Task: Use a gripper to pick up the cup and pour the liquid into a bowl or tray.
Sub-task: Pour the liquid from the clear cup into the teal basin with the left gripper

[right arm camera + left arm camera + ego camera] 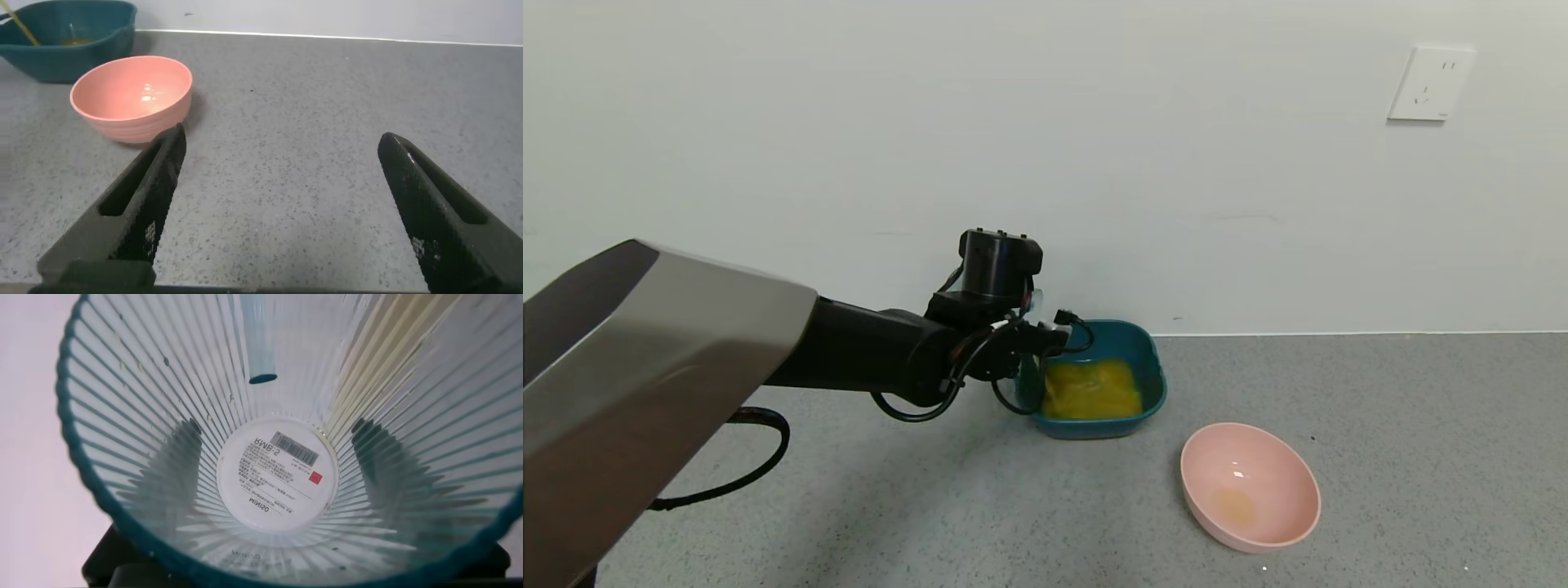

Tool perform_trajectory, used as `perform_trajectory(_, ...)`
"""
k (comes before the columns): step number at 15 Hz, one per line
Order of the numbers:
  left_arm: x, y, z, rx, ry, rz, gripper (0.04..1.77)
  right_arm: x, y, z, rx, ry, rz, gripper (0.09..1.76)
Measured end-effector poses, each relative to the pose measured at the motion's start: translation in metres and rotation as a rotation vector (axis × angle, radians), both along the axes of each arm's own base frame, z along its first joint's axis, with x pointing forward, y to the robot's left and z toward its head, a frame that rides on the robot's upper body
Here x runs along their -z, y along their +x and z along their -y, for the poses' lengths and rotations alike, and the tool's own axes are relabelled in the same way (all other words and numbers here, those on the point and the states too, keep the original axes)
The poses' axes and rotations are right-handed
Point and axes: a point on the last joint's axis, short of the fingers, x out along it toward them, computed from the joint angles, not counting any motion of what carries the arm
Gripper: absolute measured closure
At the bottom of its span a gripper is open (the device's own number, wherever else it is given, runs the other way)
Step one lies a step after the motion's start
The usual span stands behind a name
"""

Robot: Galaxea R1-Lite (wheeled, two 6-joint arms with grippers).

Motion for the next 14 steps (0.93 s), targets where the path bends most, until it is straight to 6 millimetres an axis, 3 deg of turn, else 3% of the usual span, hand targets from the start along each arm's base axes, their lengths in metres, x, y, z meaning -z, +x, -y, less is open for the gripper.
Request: perform_trajectory(14,-0.0052,-0.0045,0.0034,0.011,-0.002,0.013,0.54,0.0000,0.0000,0.0003,-0.011,0.000,0.000,0.14)
